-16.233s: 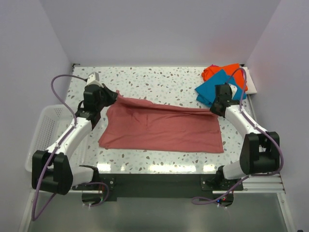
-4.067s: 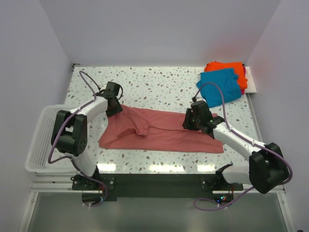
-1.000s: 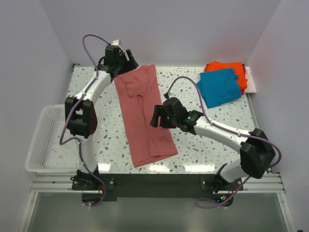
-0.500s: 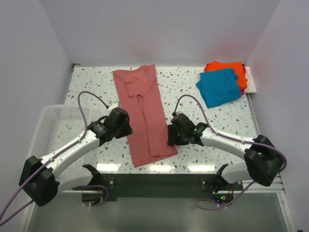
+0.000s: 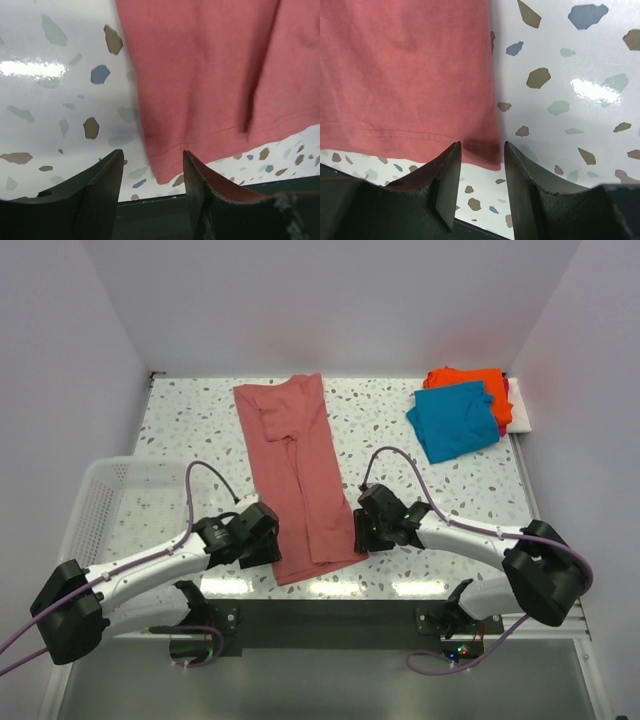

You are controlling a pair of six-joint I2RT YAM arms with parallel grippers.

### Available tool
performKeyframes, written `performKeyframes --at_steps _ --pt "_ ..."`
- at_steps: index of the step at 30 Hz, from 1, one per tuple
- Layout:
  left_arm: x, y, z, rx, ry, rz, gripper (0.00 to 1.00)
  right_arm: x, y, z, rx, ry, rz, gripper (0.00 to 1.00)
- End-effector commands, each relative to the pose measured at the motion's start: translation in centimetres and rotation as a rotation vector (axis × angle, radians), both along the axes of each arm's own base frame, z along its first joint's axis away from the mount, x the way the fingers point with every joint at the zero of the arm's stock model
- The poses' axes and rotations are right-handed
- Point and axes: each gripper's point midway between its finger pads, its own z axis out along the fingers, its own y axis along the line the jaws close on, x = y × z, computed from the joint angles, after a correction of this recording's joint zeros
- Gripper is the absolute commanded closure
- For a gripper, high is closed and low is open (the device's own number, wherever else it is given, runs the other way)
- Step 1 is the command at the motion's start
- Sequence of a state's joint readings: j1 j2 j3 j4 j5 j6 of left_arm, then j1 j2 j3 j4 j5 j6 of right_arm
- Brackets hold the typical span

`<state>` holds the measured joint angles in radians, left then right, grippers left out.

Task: Fold and stack the t-shirts
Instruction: Fold the tshirt

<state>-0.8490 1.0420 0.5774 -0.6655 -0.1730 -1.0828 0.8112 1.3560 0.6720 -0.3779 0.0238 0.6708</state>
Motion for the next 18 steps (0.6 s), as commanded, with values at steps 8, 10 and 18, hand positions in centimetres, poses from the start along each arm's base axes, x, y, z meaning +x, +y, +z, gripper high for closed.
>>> performKeyframes --at_steps 8,10,18 --pt "-3.3 -1.1 -3.1 -0.02 0.111 -0.03 0.44 -1.3 0.4 -1.5 0.043 0.052 0.01 0.61" --pt "-3.5 -1.4 -3.6 -0.018 0.124 -0.039 0.43 -1.4 0.4 -1.7 0.044 0.057 0.012 0.64" --pt "-5.0 -2.3 -5.2 -0.031 0.175 -0.07 0.69 -1.8 0.2 -1.4 0.066 0.057 -0.005 0.92"
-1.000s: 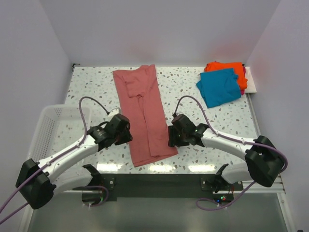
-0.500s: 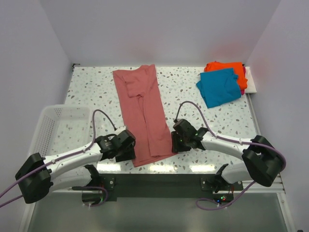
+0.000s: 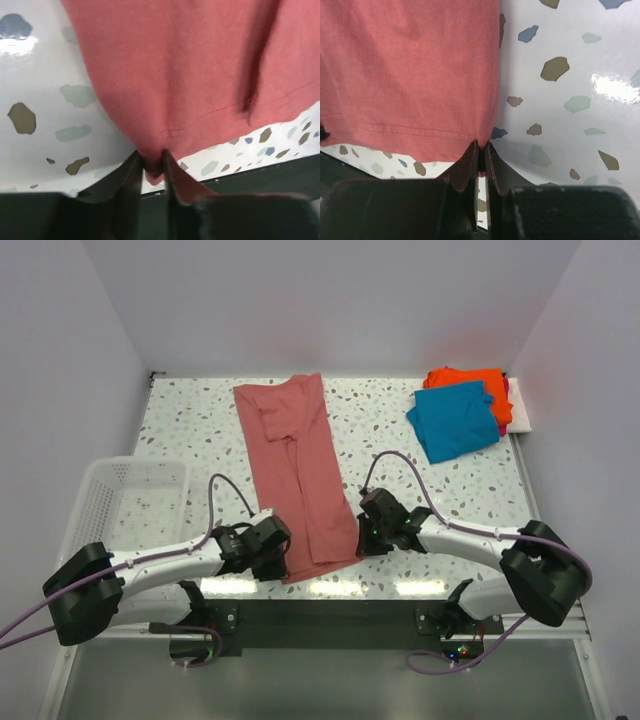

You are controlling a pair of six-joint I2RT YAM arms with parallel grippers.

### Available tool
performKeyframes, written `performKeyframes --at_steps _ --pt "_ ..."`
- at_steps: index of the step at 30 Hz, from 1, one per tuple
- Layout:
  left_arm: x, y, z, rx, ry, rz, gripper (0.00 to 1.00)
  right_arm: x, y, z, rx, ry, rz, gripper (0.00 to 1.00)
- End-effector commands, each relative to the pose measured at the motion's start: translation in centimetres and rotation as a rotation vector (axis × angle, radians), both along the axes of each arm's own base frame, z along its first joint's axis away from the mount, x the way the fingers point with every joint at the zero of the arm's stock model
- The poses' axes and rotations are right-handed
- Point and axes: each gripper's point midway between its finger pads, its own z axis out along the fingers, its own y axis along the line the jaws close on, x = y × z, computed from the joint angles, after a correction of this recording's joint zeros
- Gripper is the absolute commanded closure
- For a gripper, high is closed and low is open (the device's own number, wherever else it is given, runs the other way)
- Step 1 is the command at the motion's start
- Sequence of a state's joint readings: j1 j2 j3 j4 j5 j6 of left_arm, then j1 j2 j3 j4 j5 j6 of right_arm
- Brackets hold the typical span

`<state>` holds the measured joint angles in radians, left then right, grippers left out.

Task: Fold and stack the t-shirts
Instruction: Fold the tshirt

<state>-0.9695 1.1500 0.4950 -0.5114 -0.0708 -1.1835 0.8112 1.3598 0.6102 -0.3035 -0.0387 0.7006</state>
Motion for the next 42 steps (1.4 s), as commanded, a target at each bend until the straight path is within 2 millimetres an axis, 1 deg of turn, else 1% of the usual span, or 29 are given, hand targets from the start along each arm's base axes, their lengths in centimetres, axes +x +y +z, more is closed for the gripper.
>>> performKeyframes --at_steps 1,2,4,9,10,13,14,15,16,18,19,21,22,23,24,25,26,27,28,31,33,34,36,37,38,39,40,41,42 --pt "-1.6 0.7 -1.8 0.031 0.057 -0.007 0.76 -0.9 -0.4 -0.3 0.013 0.019 -0.01 0.94" --pt "-1.8 0.7 -1.8 0.034 0.061 -0.011 0.89 -1.0 -0.4 -0.2 0.021 0.021 -0.015 0.97" --pt "-2.3 0.9 -1.7 0.038 0.071 -0.019 1.0 -1.7 -0.7 -0.1 0.038 0.019 -0.016 1.0" --pt "-3.8 1.2 -0.7 0.045 0.094 -0.06 1.0 -4.1 -0.8 0.3 0.089 0.019 -0.002 1.0" --pt "-4.3 1.5 -0.3 0.054 0.099 -0.067 1.0 -4.6 -0.8 0.7 0.098 0.01 -0.001 1.0" --pt "-4.5 1.9 1.0 0.058 0.084 -0.07 1.0 -5.9 -0.6 1.3 0.083 -0.024 0.026 1.0" --pt "-3.9 1.6 1.8 0.044 0.056 -0.064 1.0 -6.0 -0.4 2.0 0.101 -0.039 0.026 1.0" --pt "-3.6 1.5 2.6 0.03 0.031 -0.058 1.0 -5.4 -0.6 2.3 0.089 -0.066 0.011 1.0" --pt "-3.2 1.5 3.1 0.026 0.013 -0.052 1.0 -4.9 -0.7 3.4 0.078 -0.093 0.003 1.0" --pt "-1.8 1.1 4.4 0.022 -0.055 -0.037 1.0 -3.4 -1.1 4.7 0.033 -0.168 -0.004 1.0" --pt "-1.2 1.1 4.7 0.031 -0.075 -0.031 1.0 -2.4 -0.6 6.3 0.032 -0.214 0.01 1.0" --pt "0.7 1.2 5.7 0.056 -0.129 -0.009 1.0 -1.2 -0.4 6.9 -0.023 -0.245 0.017 1.0" --pt "1.7 1.2 6.1 0.061 -0.157 0.004 1.0 0.0 0.1 8.5 -0.036 -0.284 0.022 1.0" --pt "3.2 1.4 7.0 0.061 -0.192 0.021 1.0 0.6 0.4 8.7 -0.05 -0.284 0.023 1.0" --pt "4.1 1.6 7.3 0.069 -0.207 0.035 1.0 1.3 0.8 8.1 -0.082 -0.269 0.024 1.0" --pt "5.4 1.4 8.0 0.05 -0.24 0.048 1.0 2.1 1.9 8.9 -0.067 -0.282 0.036 1.0" --pt "6.4 1.5 8.3 0.049 -0.262 0.059 1.0 3.0 2.2 9.0 -0.067 -0.281 0.027 1.0" --pt "7.8 2.2 8.4 0.07 -0.284 0.075 1.0 3.7 2.6 7.9 -0.09 -0.254 0.028 1.0" --pt "9.0 2.1 8.7 0.065 -0.31 0.09 1.0 4.9 3.8 8.7 -0.061 -0.274 0.027 1.0" --pt "12.7 2.3 9.8 0.081 -0.368 0.127 1.0 8.0 5.4 8.7 -0.048 -0.266 0.003 1.0" --pt "14.5 2.9 9.2 0.111 -0.366 0.145 1.0 10.0 5.7 8.5 -0.044 -0.262 -0.024 1.0" --pt "15.8 2.6 9.9 0.093 -0.393 0.157 1.0 11.3 6.4 8.5 -0.04 -0.266 -0.031 1.0" --pt "17.5 3.2 9.5 0.116 -0.399 0.18 1.0 13.1 6.4 8.5 -0.04 -0.269 -0.054 1.0" --pt "18.7 2.9 10.1 0.095 -0.423 0.189 1.0 14.2 6.9 8.3 -0.042 -0.269 -0.059 1.0" --pt "19.5 3.5 10.2 0.101 -0.427 0.207 1.0 15.3 6.5 8.3 -0.041 -0.271 -0.081 1.0" --pt "20.1 3.6 9.6 0.112 -0.412 0.212 1.0 15.9 6.6 8.1 -0.036 -0.265 -0.084 1.0" --pt "20.9 3.5 10.0 0.104 -0.425 0.219 1.0 16.8 7.1 8.6 -0.019 -0.275 -0.087 1.0" --pt "21.6 4.1 9.9 0.114 -0.423 0.234 1.0 17.7 6.8 7.6 -0.03 -0.256 -0.1 1.0" --pt "22.0 4.3 9.3 0.124 -0.409 0.238 1.0 18.2 7.0 7.6 -0.02 -0.255 -0.098 1.0"
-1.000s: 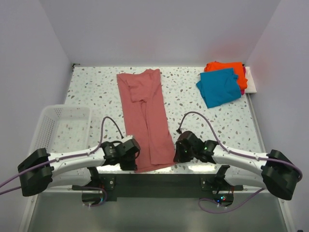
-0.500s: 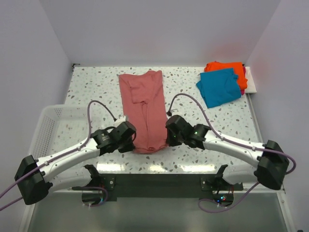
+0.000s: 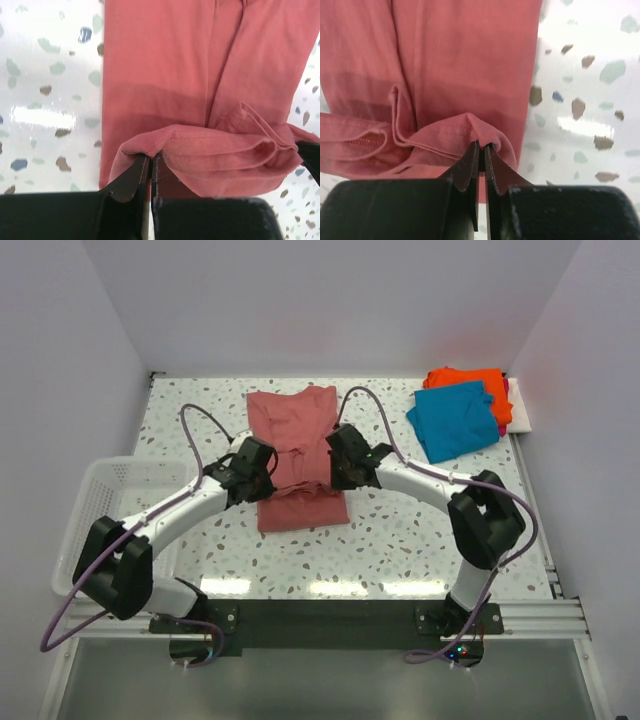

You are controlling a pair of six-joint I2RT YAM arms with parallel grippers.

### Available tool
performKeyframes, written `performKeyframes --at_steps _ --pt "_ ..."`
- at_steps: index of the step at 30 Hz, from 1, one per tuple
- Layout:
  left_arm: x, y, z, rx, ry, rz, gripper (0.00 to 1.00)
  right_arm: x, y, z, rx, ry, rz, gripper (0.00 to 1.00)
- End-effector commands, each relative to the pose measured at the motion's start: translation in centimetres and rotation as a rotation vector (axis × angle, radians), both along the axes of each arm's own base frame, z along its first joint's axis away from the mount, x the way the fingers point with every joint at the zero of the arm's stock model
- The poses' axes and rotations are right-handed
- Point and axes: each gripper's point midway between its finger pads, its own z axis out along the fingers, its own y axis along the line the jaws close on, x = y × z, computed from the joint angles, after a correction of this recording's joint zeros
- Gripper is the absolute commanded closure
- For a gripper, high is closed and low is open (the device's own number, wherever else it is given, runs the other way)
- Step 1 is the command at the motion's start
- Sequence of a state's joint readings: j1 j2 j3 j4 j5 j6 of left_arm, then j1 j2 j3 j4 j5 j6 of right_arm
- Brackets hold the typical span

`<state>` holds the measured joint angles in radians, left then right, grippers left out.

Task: Fold and stack the t-shirts
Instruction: Fold the tshirt

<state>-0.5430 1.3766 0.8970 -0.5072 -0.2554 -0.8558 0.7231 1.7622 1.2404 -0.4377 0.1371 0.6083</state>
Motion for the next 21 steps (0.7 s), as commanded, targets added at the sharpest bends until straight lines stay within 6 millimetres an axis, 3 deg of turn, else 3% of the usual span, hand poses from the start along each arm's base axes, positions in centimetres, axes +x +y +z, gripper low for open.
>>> performKeyframes --at_steps 1,2,3,5,9,18,19,21 --pt "4.5 -0.3 2.2 -0.029 -0.115 0.004 1.0 3.9 1.5 2.1 0.068 -0.07 0.006 1.0" --pt "5.1 0.2 2.1 -0.032 -0.117 0.018 1.0 4.5 1.2 1.2 0.056 -0.055 -0.006 1.0" --pt "5.7 0.2 1.6 -0.032 -0.109 0.02 1.0 5.3 1.4 1.8 0.074 -0.064 -0.008 1.0" --pt "6.9 0.2 1.7 -0.029 -0.12 0.007 1.0 6.4 1.1 1.6 0.079 -0.061 -0.019 1.0" --pt "9.0 0.8 0.2 -0.02 -0.097 0.025 1.0 8.8 1.3 1.3 0.102 -0.069 -0.029 1.0" --pt "12.8 0.7 -0.7 -0.054 -0.092 0.015 1.0 12.9 1.0 0.8 0.154 -0.063 -0.053 1.0" --pt "13.4 0.6 -0.3 -0.064 -0.1 0.004 0.92 13.2 0.8 0.3 0.154 -0.051 -0.06 1.0" --pt "14.3 1.0 -0.2 -0.076 -0.114 0.007 0.74 13.8 0.6 0.4 0.162 -0.055 -0.066 0.83"
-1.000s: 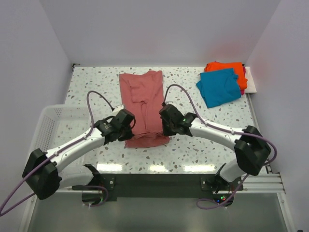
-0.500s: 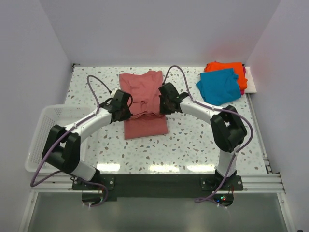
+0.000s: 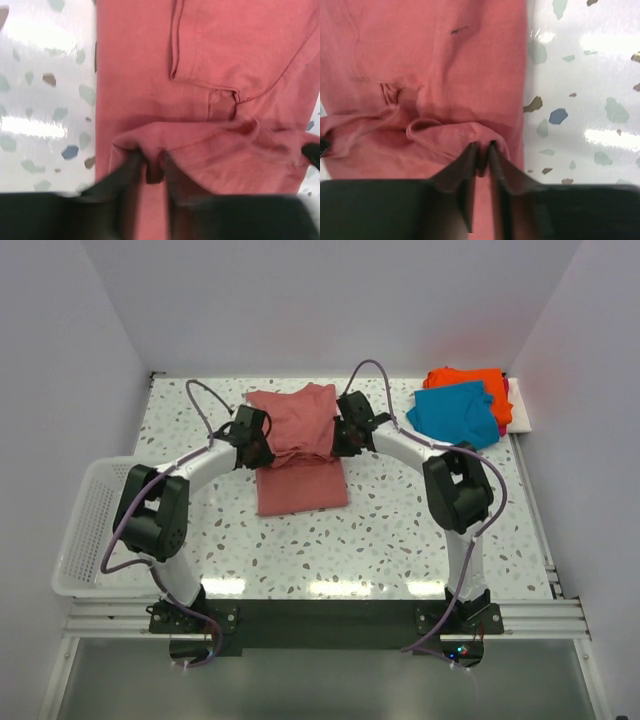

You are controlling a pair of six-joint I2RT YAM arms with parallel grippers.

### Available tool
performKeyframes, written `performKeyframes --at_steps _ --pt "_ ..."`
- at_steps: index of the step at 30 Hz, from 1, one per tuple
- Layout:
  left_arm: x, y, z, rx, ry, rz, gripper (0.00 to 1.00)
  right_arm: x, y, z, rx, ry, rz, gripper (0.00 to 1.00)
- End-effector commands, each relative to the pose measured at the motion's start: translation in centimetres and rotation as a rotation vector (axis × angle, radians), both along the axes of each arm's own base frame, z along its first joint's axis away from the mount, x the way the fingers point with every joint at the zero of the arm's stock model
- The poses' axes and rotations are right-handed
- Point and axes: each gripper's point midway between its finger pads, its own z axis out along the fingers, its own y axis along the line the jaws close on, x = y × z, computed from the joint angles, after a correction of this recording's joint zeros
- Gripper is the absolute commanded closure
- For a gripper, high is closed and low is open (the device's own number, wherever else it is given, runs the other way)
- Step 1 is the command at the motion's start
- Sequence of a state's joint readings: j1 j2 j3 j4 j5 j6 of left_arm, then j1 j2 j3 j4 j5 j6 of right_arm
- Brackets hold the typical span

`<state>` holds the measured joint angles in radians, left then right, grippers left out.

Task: Fold and stack the t-shirts
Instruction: Fold the tshirt

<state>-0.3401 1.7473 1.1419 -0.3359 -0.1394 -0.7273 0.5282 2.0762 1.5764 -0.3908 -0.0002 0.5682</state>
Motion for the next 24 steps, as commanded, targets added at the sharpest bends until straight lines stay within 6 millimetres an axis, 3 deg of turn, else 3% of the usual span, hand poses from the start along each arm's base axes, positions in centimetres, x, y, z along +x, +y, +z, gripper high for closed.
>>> performKeyframes --at_steps 1,2,5,9,11,13,15,16,19,21,22,24 --pt "3.4 -0.5 2.6 -0.065 -0.112 -0.034 0.56 2.5 0.2 1.8 0.053 -0.056 0.006 0.75" --pt "3.8 0.1 3.4 -0.076 -0.134 -0.03 0.49 2.8 0.0 2.2 0.061 -0.064 0.005 0.6" --pt "3.8 0.9 5.3 -0.083 -0.174 -0.034 0.34 3.7 -1.4 4.2 0.056 -0.109 0.007 0.36" --pt "2.6 1.3 6.8 -0.078 -0.192 -0.038 0.33 3.1 -2.9 6.4 0.022 -0.154 0.014 0.32" --pt "1.2 0.7 6.6 -0.098 -0.18 -0.066 0.42 2.1 -2.9 6.8 0.028 -0.156 0.019 0.33" --pt "-0.5 -0.1 5.5 -0.106 -0.148 -0.098 0.53 0.2 -2.6 6.6 0.035 -0.151 0.033 0.39" --pt "-1.6 -0.9 5.7 -0.118 -0.163 -0.117 0.58 -1.3 -2.0 5.6 0.039 -0.141 0.055 0.51" --pt "-2.6 -1.1 4.6 -0.118 -0.139 -0.123 0.67 -2.3 -1.0 5.7 0.042 -0.141 0.072 0.62" --pt "-4.4 -3.2 3.8 -0.16 -0.122 -0.167 0.8 -4.0 1.3 4.6 0.042 -0.125 0.124 0.78" --pt "-5.2 -4.5 3.0 -0.174 -0.109 -0.194 0.85 -4.1 2.5 4.1 0.047 -0.114 0.15 0.82" --pt "-5.6 -5.2 2.7 -0.181 -0.101 -0.204 0.89 -4.3 2.9 2.8 0.033 -0.082 0.162 0.84" --pt "-5.8 -5.9 1.7 -0.187 -0.08 -0.218 0.92 -3.7 3.6 2.9 0.042 -0.085 0.17 0.87"
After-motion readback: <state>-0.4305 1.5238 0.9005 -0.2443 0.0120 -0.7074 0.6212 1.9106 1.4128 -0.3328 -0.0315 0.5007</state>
